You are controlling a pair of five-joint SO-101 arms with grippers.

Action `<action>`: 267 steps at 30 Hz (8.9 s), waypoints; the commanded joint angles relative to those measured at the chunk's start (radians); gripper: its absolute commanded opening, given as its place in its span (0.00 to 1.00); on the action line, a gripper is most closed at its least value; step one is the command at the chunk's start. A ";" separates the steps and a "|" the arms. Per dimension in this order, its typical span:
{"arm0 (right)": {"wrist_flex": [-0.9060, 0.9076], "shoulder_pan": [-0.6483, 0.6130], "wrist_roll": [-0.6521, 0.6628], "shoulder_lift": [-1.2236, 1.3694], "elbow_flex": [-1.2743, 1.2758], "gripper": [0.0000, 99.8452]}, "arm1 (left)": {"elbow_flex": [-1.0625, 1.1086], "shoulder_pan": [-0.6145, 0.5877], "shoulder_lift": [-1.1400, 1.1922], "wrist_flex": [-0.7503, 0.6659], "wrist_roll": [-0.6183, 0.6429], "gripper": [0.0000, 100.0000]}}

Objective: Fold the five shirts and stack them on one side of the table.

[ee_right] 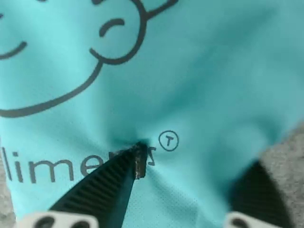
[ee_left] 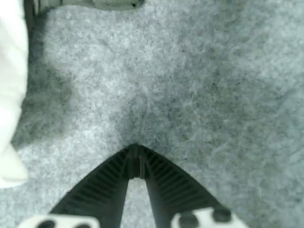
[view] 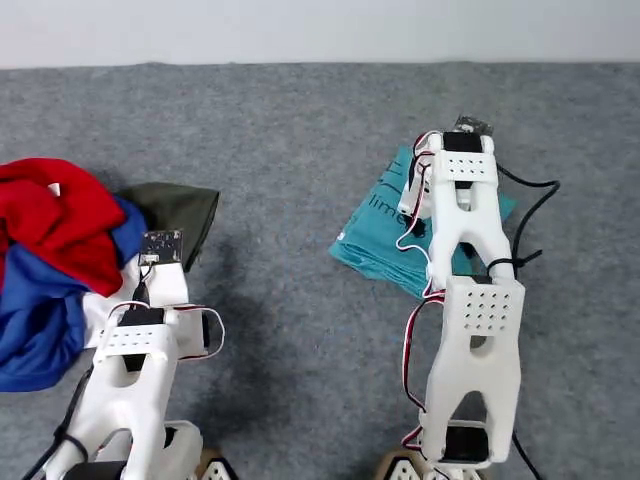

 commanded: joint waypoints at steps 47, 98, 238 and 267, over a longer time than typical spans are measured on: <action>0.242 0.720 1.057 -0.288 -0.144 0.20 | 0.010 0.009 0.000 0.028 -0.012 0.02; -0.119 0.538 1.013 -0.286 0.196 0.01 | 0.010 0.009 0.000 0.028 -0.012 0.02; 0.259 0.444 0.899 -1.643 1.269 0.01 | -1.346 0.845 0.427 0.250 -0.473 0.01; 0.259 0.443 0.899 -1.641 1.270 0.01 | -1.636 0.083 0.612 0.753 -0.440 0.26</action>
